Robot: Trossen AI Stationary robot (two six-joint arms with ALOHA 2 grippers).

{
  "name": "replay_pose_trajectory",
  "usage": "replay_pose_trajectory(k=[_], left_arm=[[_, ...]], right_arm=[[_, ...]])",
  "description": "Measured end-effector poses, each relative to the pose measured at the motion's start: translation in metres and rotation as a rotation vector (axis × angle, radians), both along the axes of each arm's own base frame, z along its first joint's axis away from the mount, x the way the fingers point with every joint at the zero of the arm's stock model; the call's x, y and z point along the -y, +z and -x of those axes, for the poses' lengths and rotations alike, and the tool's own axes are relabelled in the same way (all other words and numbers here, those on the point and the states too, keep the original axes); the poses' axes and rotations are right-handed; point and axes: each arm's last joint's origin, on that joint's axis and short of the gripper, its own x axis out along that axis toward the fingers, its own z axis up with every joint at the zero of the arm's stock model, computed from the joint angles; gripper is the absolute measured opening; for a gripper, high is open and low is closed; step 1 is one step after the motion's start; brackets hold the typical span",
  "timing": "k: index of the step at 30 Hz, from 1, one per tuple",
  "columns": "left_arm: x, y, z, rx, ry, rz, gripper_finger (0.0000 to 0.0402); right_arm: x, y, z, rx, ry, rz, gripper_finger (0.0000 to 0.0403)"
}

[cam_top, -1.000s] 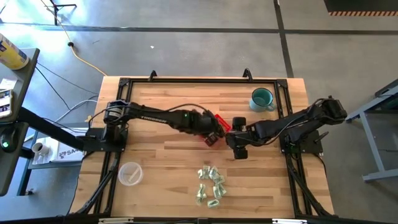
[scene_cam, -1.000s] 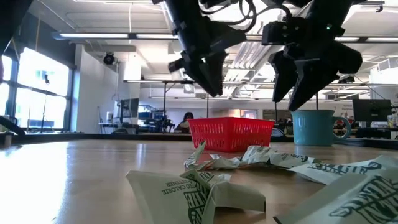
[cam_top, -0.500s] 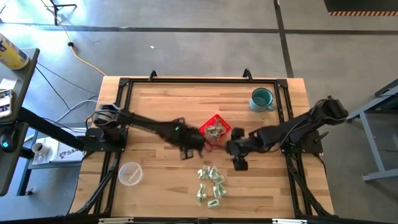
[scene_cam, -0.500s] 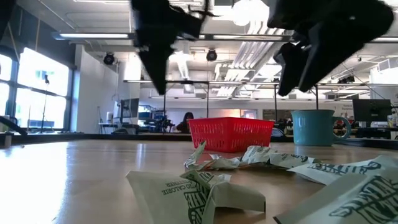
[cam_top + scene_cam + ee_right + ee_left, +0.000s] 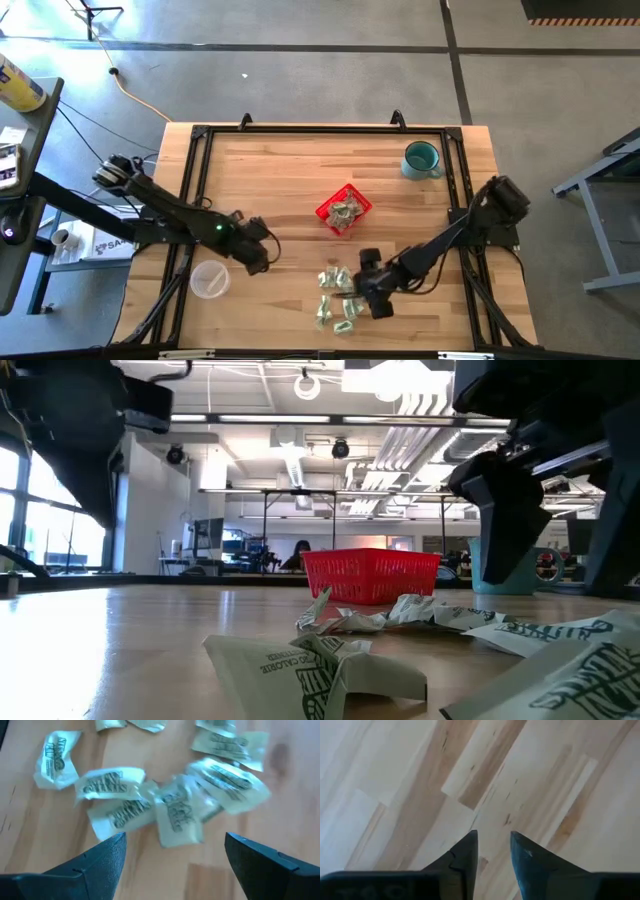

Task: Pick and place items into bin
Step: Put the stevia packet into the red bin

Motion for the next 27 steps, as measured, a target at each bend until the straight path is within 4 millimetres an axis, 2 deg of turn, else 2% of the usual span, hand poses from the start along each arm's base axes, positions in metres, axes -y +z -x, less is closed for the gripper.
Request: replay_pose_trajectory(k=[4, 10, 14, 19, 22, 24, 26, 27], left_arm=[[0.001, 0.004, 0.005, 0.045, 0.002, 0.002, 0.0143], [0.002, 0.004, 0.004, 0.058, 0.003, 0.007, 0.0145], [0.002, 0.004, 0.004, 0.055, 0.003, 0.005, 0.0143], [0.001, 0.004, 0.004, 0.056, 0.004, 0.003, 0.0144], [0.001, 0.004, 0.004, 0.061, 0.006, -0.008, 0.0145], [0.001, 0.005, 0.004, 0.065, 0.008, -0.013, 0.0145], [0.001, 0.005, 0.004, 0.069, 0.01, -0.021, 0.0145], [0.0, 0.005, 0.004, 0.073, 0.012, -0.028, 0.0145]], right_arm=[[-0.008, -0.007, -0.011, -0.008, -0.054, 0.006, 0.0317], [0.002, -0.02, -0.021, -0.075, -0.131, -0.002, 0.028], [0.012, -0.021, -0.025, -0.121, -0.152, -0.033, 0.0235], [0.023, -0.02, -0.029, -0.157, -0.16, -0.07, 0.015], [0.028, -0.011, -0.035, -0.182, -0.169, -0.07, 0.0083], [0.03, 0.004, -0.043, -0.155, -0.156, -0.026, 0.0034], [0.032, 0.024, -0.053, -0.114, -0.148, 0.018, 0.001], [0.035, 0.033, -0.057, -0.11, -0.148, 0.04, 0.0011]])
